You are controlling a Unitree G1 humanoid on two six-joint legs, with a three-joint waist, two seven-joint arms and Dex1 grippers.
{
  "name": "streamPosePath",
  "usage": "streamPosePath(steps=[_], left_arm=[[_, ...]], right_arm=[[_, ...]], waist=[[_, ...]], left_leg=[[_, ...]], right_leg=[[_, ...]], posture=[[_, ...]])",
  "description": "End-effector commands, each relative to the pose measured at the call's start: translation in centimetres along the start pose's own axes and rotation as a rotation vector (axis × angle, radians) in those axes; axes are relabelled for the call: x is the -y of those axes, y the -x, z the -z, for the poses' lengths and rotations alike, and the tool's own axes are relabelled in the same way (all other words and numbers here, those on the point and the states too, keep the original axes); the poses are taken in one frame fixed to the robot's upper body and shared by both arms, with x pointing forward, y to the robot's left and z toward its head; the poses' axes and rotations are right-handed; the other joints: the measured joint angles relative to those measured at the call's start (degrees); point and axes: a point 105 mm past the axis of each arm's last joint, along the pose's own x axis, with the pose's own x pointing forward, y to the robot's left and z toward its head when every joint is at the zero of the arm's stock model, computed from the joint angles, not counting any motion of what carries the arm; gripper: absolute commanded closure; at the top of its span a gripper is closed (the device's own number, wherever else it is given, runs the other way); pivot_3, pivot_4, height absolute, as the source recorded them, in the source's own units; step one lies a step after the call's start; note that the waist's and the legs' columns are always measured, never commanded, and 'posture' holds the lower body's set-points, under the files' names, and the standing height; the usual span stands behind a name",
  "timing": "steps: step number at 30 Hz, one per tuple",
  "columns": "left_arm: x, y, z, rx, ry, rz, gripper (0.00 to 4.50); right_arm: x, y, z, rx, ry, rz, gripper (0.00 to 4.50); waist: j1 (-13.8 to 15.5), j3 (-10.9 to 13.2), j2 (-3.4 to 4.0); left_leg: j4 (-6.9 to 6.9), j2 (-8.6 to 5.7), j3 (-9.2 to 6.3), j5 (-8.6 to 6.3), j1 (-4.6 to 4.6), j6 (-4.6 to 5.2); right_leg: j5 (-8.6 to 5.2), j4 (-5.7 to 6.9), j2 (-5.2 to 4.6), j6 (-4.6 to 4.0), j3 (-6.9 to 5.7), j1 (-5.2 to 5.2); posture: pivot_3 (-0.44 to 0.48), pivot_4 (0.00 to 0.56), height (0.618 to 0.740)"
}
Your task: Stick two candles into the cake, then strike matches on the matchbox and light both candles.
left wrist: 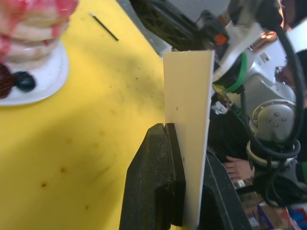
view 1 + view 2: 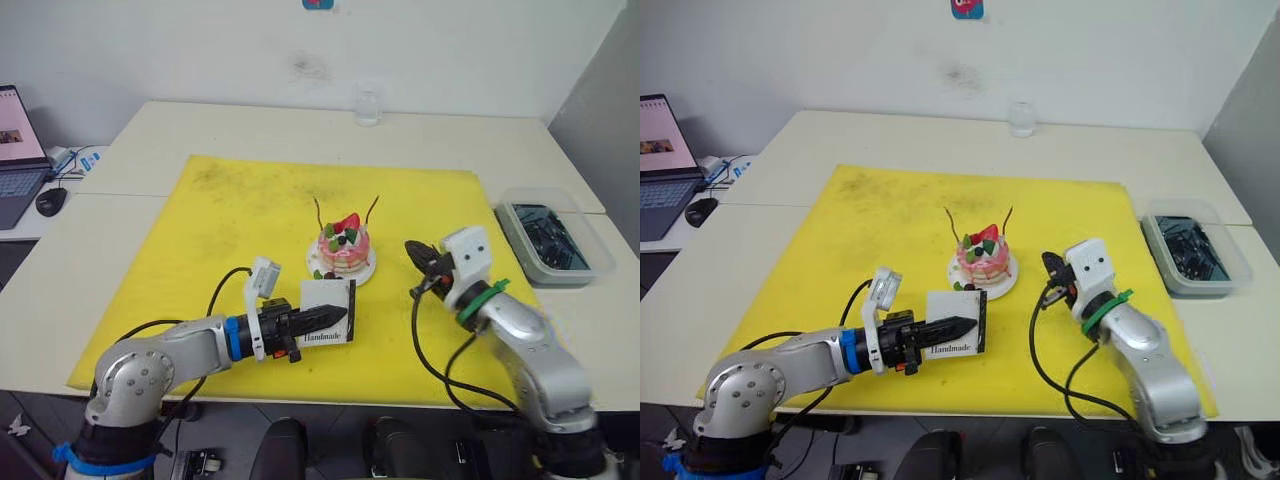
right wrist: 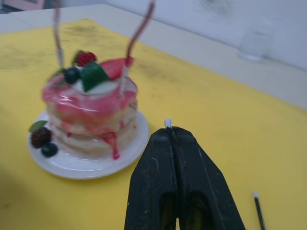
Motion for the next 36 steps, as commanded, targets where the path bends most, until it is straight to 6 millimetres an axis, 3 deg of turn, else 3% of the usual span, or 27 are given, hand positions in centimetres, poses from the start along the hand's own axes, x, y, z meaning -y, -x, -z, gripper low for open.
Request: streamPosePath(steps=[1,4,8,16,36], left_arm=[[0.3,-0.3,-0.9,-0.010,-0.031,0.048,4.50],[0.0,-0.5,-1.4,-0.022,-0.048,0.058,4.50],[-0.1,-0.6,-1.7,-0.046,-0.066,0.070,4.50],[0.2,-0.5,-1.8,-0.045,-0.087,0.078,4.50],[-0.5,-0.8,-1.7,-0.005,-0.178,-0.006,4.50]], right_arm=[[-1.7,1.6,-2.4,0.035,0.105,-0.211,4.48],[-3.4,2.9,-3.1,-0.010,0.193,-0.394,4.48],[-4.6,3.1,-3.2,-0.045,0.258,-0.502,4.48],[-5.9,1.9,-2.7,-0.067,0.275,-0.516,4.48],[-6.1,1.1,-1.6,-0.107,0.271,-0.479,4.48]], waist=[[0.0,0.0,0.02],[0.0,0.0,0.00],[-0.1,0.0,-0.01],[0.0,0.0,-0.02],[0.0,0.0,-0.02]], left_leg=[[-0.01,0.00,0.00,0.00,0.00,0.00],[-0.01,-0.02,0.00,0.00,-0.02,0.00],[-0.04,-0.02,0.01,0.00,-0.02,0.00],[-0.02,-0.01,0.00,0.00,-0.05,0.00],[-0.01,0.00,0.00,0.00,-0.05,0.00]], right_leg=[[0.00,0.00,0.01,0.00,0.00,0.00],[0.00,-0.04,0.03,0.00,-0.02,0.01],[-0.01,-0.06,0.06,0.00,0.00,-0.01],[-0.01,-0.07,0.01,0.00,0.00,-0.01],[-0.01,-0.05,-0.02,0.01,-0.01,-0.01]], posture=[[0.000,0.150,0.740],[0.000,0.150,0.740],[0.000,0.150,0.740],[0.000,0.150,0.740],[0.000,0.150,0.740]])
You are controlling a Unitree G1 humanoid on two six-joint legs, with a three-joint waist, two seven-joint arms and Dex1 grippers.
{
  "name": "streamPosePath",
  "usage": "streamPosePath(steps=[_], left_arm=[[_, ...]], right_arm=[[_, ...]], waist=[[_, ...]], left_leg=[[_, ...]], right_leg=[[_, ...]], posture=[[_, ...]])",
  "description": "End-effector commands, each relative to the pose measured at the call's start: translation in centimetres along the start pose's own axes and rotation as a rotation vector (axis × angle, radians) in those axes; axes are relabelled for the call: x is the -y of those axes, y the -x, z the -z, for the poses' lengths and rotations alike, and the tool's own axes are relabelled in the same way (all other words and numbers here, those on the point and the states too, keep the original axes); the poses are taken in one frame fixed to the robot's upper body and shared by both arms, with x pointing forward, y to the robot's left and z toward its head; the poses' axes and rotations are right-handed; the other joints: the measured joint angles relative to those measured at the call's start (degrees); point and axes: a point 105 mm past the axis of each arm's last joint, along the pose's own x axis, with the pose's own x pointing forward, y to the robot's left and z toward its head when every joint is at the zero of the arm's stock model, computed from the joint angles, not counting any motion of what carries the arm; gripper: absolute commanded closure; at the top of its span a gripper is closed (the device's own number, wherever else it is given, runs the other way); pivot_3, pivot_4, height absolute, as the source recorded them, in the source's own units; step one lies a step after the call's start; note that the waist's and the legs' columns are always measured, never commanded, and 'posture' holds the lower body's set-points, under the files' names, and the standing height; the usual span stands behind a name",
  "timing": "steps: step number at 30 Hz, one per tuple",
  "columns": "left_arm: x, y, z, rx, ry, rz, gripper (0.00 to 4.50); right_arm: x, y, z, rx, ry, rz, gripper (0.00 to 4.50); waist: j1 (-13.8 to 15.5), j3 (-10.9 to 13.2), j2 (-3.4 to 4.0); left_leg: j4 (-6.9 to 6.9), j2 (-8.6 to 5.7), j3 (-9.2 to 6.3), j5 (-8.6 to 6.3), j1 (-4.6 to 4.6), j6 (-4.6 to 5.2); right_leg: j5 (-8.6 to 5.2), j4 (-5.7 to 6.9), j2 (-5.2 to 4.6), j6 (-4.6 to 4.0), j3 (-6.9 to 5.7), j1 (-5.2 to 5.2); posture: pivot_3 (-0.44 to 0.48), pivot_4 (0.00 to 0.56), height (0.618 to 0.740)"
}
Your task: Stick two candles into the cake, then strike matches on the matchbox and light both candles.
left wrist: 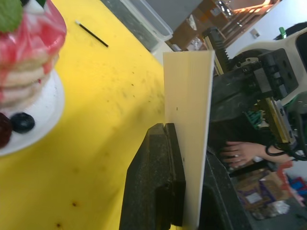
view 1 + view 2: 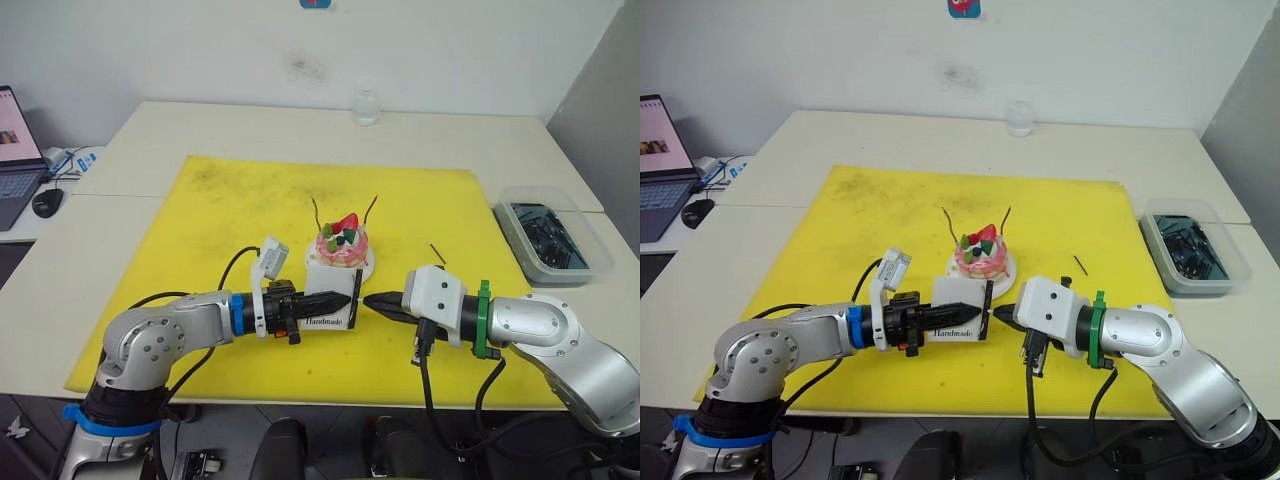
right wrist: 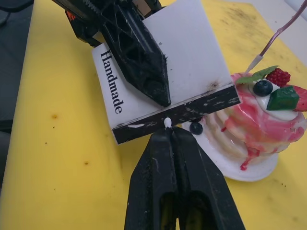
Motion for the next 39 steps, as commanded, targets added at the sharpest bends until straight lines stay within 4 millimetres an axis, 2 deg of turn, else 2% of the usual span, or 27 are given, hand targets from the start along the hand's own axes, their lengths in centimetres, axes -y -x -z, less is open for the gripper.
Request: streamPosePath(steps=[1,23,39], left_arm=[[0.8,-0.2,-0.2,0.017,-0.062,0.010,4.50],[1.2,-0.5,0.5,0.009,-0.062,0.024,4.50],[1.6,-0.9,0.8,0.001,-0.068,0.053,4.50]], right_arm=[[0.2,0.2,-0.7,0.011,0.027,0.025,4.48],[0.1,-0.9,-0.6,-0.002,-0.007,0.062,4.48],[-0.5,-1.4,0.4,-0.053,-0.035,0.044,4.48]], waist=[[0.0,0.0,0.00],[0.0,0.0,0.00],[0.0,0.0,0.00]], left_leg=[[0.00,0.01,-0.01,0.00,0.00,0.00],[0.01,0.00,0.00,0.00,0.00,0.00],[0.02,0.00,-0.01,0.00,0.01,0.00]], right_leg=[[0.00,0.00,0.00,0.00,0.00,0.00],[0.00,0.03,0.01,0.00,0.00,0.00],[0.00,0.04,0.02,0.00,0.00,0.00]], posture=[[0.000,0.150,0.740],[0.000,0.150,0.740],[0.000,0.150,0.740]])
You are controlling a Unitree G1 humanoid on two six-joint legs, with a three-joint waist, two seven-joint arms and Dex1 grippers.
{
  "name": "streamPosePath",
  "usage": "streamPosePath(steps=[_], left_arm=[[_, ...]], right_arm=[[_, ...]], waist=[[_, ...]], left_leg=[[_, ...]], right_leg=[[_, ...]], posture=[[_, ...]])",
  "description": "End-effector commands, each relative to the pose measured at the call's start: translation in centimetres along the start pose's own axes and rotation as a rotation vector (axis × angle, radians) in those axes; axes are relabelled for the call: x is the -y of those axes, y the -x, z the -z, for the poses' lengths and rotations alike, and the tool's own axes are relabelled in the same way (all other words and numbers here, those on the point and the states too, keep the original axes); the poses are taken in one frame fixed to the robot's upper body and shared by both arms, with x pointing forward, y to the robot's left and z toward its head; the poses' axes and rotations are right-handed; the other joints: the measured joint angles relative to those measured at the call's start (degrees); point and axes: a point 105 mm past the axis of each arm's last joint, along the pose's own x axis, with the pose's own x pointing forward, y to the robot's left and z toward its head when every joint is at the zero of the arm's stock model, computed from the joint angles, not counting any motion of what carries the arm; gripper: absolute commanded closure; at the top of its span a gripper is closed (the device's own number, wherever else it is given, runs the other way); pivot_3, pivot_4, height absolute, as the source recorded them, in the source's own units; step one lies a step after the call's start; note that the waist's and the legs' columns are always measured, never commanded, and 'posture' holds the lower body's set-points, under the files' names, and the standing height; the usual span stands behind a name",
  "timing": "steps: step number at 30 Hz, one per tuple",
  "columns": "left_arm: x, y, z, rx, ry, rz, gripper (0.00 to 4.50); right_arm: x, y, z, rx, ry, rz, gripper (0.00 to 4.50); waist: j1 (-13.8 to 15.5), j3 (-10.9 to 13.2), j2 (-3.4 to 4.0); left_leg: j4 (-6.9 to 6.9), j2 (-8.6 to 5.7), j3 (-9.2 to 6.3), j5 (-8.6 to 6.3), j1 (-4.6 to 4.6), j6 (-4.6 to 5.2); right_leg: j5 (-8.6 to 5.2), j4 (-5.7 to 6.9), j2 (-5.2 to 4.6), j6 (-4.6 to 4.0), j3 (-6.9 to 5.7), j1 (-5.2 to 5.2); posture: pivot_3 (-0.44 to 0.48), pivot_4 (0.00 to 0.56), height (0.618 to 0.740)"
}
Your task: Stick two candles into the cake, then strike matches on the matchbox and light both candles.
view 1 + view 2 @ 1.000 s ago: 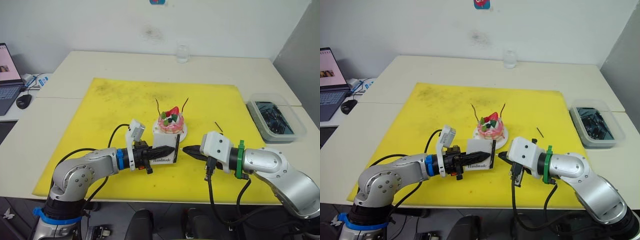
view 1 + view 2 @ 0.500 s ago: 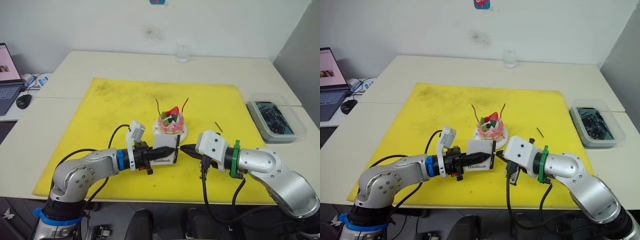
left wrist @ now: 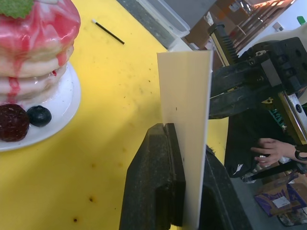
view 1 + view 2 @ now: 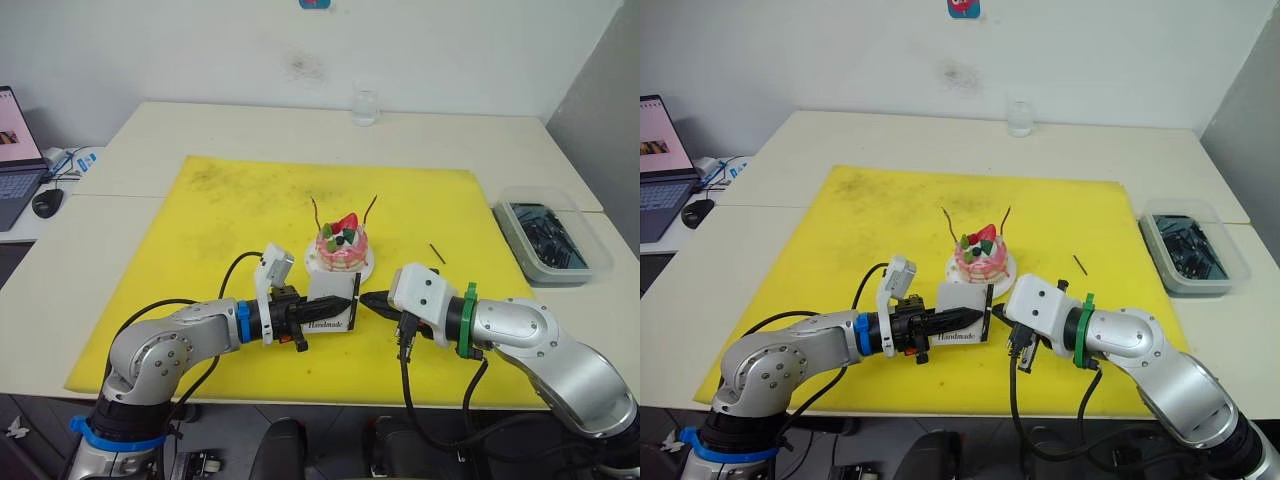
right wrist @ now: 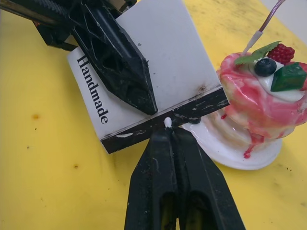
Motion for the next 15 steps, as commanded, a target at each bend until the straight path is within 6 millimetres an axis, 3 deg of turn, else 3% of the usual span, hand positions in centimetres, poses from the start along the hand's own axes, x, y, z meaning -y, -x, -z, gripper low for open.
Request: streamPosePath(steps=[1,7,12,14,15], left_arm=[[1.7,-0.5,-0.5,0.019,-0.054,0.080,4.50],[2.5,-0.7,0.0,-0.011,-0.070,0.123,4.50],[2.6,-0.7,0.6,-0.028,-0.048,0.143,4.50],[2.8,-0.3,1.1,-0.052,-0.030,0.161,4.50],[2.9,1.2,1.5,-0.078,-0.003,0.151,4.50]], right_arm=[[-0.3,-0.1,-0.4,0.003,0.019,-0.003,4.48],[0.2,-0.5,-0.7,0.018,0.005,0.030,4.48],[1.7,-0.5,-2.1,0.095,-0.010,0.129,4.48],[4.1,0.1,-3.3,0.152,-0.005,0.273,4.48],[6.5,1.4,-3.7,0.164,-0.001,0.402,4.48]], waist=[[0.0,0.0,0.00],[0.0,0.0,0.00],[0.0,0.0,0.00],[0.0,0.0,0.00],[-0.3,0.0,0.00]], left_leg=[[0.00,0.00,0.00,0.00,0.00,0.00],[0.00,0.00,-0.01,0.00,0.00,0.00],[0.00,0.01,0.00,0.00,0.00,0.00],[0.01,0.01,0.00,0.00,0.00,0.00],[0.01,0.02,0.00,0.00,0.00,0.00]], right_leg=[[0.00,0.00,0.00,0.00,0.00,0.00],[0.00,0.00,0.01,0.00,-0.01,0.00],[0.00,0.01,0.01,0.00,0.00,0.00],[0.00,0.01,0.01,0.00,0.01,0.00],[0.00,0.02,0.01,0.00,0.01,0.00]], posture=[[0.000,0.150,0.740],[0.000,0.150,0.740],[0.000,0.150,0.740],[0.000,0.150,0.740],[0.000,0.150,0.740]])
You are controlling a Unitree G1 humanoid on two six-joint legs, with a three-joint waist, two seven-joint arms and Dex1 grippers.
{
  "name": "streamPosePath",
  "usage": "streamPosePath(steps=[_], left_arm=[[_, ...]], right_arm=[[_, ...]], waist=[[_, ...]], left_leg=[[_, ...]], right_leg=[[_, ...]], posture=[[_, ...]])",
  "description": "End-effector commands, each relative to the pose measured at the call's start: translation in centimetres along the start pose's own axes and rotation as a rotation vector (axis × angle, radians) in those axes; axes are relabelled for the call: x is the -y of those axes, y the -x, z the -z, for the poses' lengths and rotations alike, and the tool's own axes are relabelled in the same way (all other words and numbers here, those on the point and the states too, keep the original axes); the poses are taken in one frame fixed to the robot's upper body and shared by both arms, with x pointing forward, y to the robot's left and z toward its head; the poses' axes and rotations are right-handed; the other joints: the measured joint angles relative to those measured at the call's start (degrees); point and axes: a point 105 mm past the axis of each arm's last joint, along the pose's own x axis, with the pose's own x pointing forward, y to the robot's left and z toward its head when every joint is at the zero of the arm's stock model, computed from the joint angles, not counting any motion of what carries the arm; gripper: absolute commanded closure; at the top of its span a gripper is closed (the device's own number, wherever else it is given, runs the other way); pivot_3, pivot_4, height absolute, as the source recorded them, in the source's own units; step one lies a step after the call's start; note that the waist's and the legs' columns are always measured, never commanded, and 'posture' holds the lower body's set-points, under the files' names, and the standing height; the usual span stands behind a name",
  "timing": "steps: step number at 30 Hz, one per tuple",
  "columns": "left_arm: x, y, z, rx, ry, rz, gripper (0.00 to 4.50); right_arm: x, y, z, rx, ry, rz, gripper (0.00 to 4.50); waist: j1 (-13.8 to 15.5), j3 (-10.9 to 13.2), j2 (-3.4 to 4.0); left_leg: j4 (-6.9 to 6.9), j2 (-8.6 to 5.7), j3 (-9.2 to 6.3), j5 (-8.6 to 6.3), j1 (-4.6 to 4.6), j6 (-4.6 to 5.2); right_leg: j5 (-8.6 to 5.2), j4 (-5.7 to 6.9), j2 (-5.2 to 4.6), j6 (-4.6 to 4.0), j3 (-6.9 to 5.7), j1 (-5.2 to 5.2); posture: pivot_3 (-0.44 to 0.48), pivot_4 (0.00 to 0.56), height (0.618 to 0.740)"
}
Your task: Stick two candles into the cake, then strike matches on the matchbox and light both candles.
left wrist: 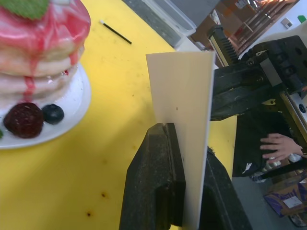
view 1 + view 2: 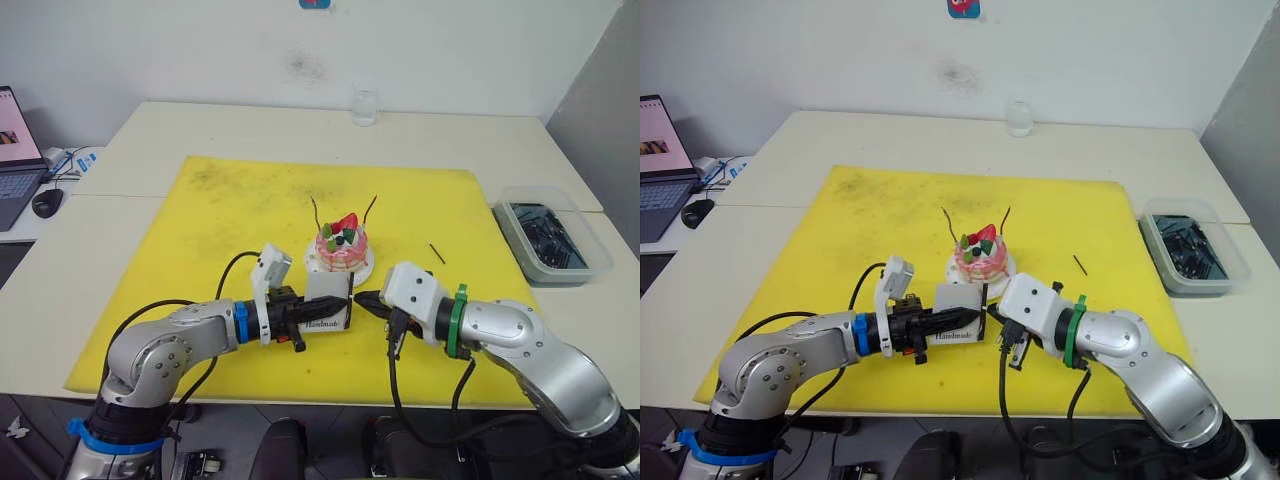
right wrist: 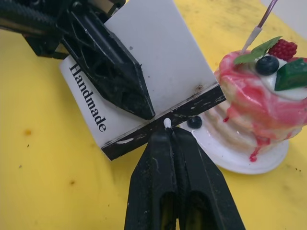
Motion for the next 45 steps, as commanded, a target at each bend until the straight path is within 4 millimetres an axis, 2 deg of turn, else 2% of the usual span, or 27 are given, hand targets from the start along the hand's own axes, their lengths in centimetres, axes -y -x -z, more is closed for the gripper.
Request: streamPosePath(steps=[1,3,5,7,11,17,26,34,40,45], left_arm=[[3.1,2.8,2.0,-0.116,0.053,0.134,4.50],[2.8,5.6,2.8,-0.176,0.080,0.066,4.50],[2.5,7.7,3.2,-0.209,0.093,0.005,4.50],[2.5,8.7,3.0,-0.214,0.103,-0.021,4.50],[2.2,8.3,2.1,-0.165,0.091,-0.025,4.50],[2.0,7.5,1.7,-0.135,0.094,-0.017,4.50],[1.8,6.7,1.3,-0.115,0.093,-0.002,4.50],[1.7,6.0,1.6,-0.123,0.085,0.009,4.50],[1.6,5.7,1.6,-0.119,0.076,0.011,4.50],[1.6,5.5,1.7,-0.110,0.074,0.008,4.50]], right_arm=[[8.0,3.6,-3.7,0.132,0.074,0.435,4.48],[9.7,5.6,-3.3,0.112,0.075,0.525,4.48],[9.7,6.5,-2.8,0.096,0.061,0.544,4.48],[9.3,6.8,-2.7,0.095,0.050,0.539,4.48],[7.8,6.0,-3.0,0.117,0.030,0.476,4.48],[6.9,4.6,-4.4,0.162,0.063,0.391,4.48],[5.8,3.1,-6.1,0.230,0.109,0.297,4.48],[6.3,0.1,-8.8,0.272,0.162,0.248,4.48],[6.5,-3.0,-9.7,0.270,0.184,0.239,4.48],[6.7,-4.4,-9.7,0.270,0.223,0.240,4.48]], waist=[[-0.7,0.0,0.01],[-1.3,0.0,-0.01],[-1.0,0.0,-0.03],[-0.7,0.0,0.02],[-0.8,0.1,0.26],[-1.1,0.1,0.22],[-1.1,0.1,0.22],[-1.2,0.1,0.22],[-1.2,0.1,0.22],[-1.2,0.1,0.21]], left_leg=[[0.00,0.01,0.03,0.00,0.01,0.00],[-0.03,0.03,0.15,0.00,-0.02,-0.01],[-0.07,0.03,0.07,-0.02,0.00,-0.04],[-0.14,0.04,-0.05,-0.03,0.02,-0.06],[-0.15,0.03,0.03,-0.03,0.07,-0.05],[-0.09,0.02,0.08,-0.03,0.07,-0.05],[-0.13,0.02,0.06,-0.03,0.05,-0.05],[-0.11,0.04,0.03,-0.02,0.10,-0.04],[-0.12,0.03,0.07,-0.03,0.05,-0.04],[-0.11,0.03,0.06,-0.03,0.05,-0.04]], right_leg=[[0.00,0.04,0.01,0.00,0.03,-0.02],[0.01,0.06,-0.03,0.01,0.12,-0.13],[-0.11,0.00,-0.07,-0.06,0.00,-0.09],[-0.21,0.02,-0.08,-0.22,-0.13,-0.08],[-0.31,0.08,-0.10,-0.40,-0.03,-0.06],[-0.12,0.05,-0.11,-0.07,0.02,-0.02],[-0.13,0.03,-0.08,-0.10,0.00,-0.04],[-0.10,0.09,-0.05,-0.08,-0.02,-0.03],[-0.11,0.06,-0.06,-0.08,0.02,-0.05],[-0.11,0.07,-0.06,-0.08,0.01,-0.05]], posture=[[0.000,0.150,0.740],[0.000,0.150,0.740],[0.000,0.150,0.740],[0.000,0.150,0.740],[0.000,0.150,0.740],[0.000,0.150,0.740],[0.000,0.150,0.740],[0.000,0.150,0.740],[0.000,0.150,0.740],[0.000,0.150,0.740]])
